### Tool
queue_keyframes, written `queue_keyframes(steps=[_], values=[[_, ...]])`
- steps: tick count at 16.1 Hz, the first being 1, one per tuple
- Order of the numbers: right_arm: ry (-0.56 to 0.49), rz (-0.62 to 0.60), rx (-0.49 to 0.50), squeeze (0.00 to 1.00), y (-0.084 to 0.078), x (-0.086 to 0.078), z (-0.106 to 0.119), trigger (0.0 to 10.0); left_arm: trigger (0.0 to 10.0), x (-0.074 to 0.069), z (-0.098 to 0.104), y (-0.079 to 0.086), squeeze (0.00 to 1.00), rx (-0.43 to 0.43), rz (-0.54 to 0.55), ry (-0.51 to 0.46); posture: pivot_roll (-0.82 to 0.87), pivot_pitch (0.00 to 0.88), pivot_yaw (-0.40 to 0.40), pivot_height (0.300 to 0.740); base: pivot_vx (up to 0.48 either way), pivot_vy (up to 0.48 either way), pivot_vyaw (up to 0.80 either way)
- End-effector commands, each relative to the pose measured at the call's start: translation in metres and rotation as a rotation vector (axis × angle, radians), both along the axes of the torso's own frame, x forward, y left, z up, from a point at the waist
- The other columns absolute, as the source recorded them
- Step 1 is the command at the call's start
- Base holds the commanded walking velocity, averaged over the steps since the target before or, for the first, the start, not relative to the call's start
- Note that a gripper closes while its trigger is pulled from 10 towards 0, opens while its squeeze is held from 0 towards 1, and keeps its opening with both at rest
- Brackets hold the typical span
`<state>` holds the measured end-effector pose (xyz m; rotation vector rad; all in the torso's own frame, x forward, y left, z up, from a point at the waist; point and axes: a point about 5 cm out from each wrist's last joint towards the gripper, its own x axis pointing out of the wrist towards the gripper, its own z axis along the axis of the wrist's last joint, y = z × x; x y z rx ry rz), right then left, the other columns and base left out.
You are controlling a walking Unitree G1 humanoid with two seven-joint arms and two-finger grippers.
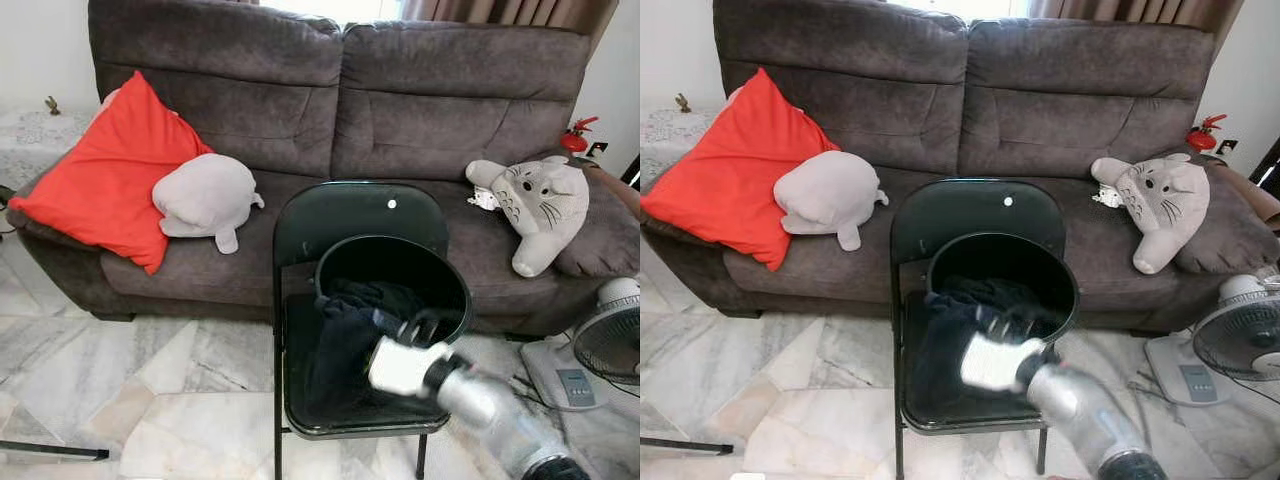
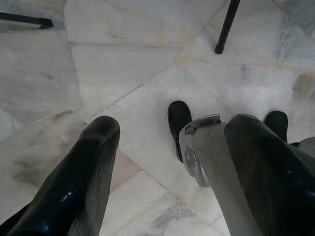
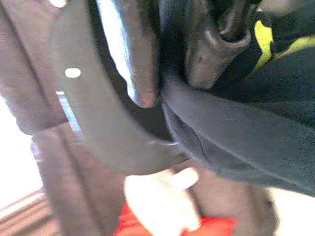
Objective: Hang hanger
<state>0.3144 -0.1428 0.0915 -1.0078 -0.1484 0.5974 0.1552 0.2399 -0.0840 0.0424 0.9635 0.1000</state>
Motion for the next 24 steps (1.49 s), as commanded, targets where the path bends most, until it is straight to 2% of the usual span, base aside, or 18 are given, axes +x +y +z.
queue_keyframes(steps=[1,4,7,11,12,13,14,15,17,19,21,22,23,24], values=[[-0.038,-0.035,0.086,0.0,-0.006,0.0,0.017,0.0,10.0,-0.006,-0.003,0.001,0.0,0.012,-0.01,0.03,-0.07,0.053,-0.044,0.74,0.0,0.0,0.0],[-0.077,-0.068,0.169,0.0,-0.013,-0.002,0.037,0.0,10.0,-0.006,-0.002,0.001,0.0,0.012,-0.011,0.03,-0.08,0.055,-0.042,0.74,0.0,0.0,0.0],[-0.154,-0.129,0.287,0.0,-0.032,-0.007,0.077,0.0,10.0,-0.005,-0.002,0.002,0.0,0.013,-0.014,0.031,-0.1,0.055,-0.04,0.74,0.0,0.0,0.0],[-0.299,-0.261,0.388,0.0,-0.072,-0.009,0.129,0.0,10.0,-0.003,-0.002,0.001,0.0,0.014,-0.019,0.03,-0.12,0.052,-0.036,0.74,0.0,0.0,0.0],[-0.343,-0.299,0.4,0.0,-0.085,-0.011,0.149,0.0,10.0,-0.003,-0.001,0.001,0.0,0.014,-0.02,0.03,-0.12,0.052,-0.035,0.74,0.0,0.0,0.0],[-0.399,-0.33,0.396,0.0,-0.1,-0.014,0.173,0.0,10.0,-0.003,-0.001,0.001,0.0,0.014,-0.018,0.029,-0.12,0.052,-0.034,0.74,0.0,0.0,0.0],[-0.422,-0.341,0.389,0.0,-0.105,-0.014,0.182,0.0,10.0,-0.003,-0.001,0.001,0.0,0.015,-0.018,0.029,-0.12,0.054,-0.033,0.74,0.0,0.0,0.0],[-0.485,-0.363,0.408,0.0,-0.115,-0.017,0.206,0.0,10.0,-0.002,-0.001,0.002,0.0,0.016,-0.017,0.029,-0.13,0.054,-0.033,0.74,0.0,0.0,0.0],[-0.552,-0.42,0.4,0.0,-0.135,-0.02,0.231,0.0,10.0,-0.003,-0.001,0.002,0.0,0.019,-0.017,0.03,-0.13,0.055,-0.032,0.74,0.0,0.0,0.0],[-0.496,-0.455,0.392,0.0,-0.142,-0.015,0.221,0.0,10.0,-0.003,-0.001,0.002,0.0,0.019,-0.019,0.031,-0.13,0.056,-0.031,0.74,0.0,0.0,0.0],[-0.189,-0.382,0.348,0.0,-0.12,0.003,0.157,0.0,10.0,-0.003,-0.001,0.002,0.0,0.019,-0.02,0.032,-0.12,0.056,-0.028,0.74,0.0,0.0,0.0],[-0.111,-0.364,0.334,0.0,-0.112,0.006,0.138,0.0,10.0,-0.003,-0.001,0.002,0.0,0.019,-0.02,0.032,-0.11,0.056,-0.028,0.74,0.0,0.0,0.0],[0.025,-0.316,0.311,0.0,-0.1,0.008,0.11,0.0,10.0,-0.003,-0.001,0.003,0.0,0.018,-0.019,0.033,-0.1,0.056,-0.027,0.74,0.0,0.0,0.0],[0.126,-0.268,0.299,0.0,-0.09,0.007,0.092,0.0,10.0,-0.003,-0.001,0.003,0.0,0.017,-0.018,0.034,-0.1,0.058,-0.025,0.74,0.0,0.0,0.0]])
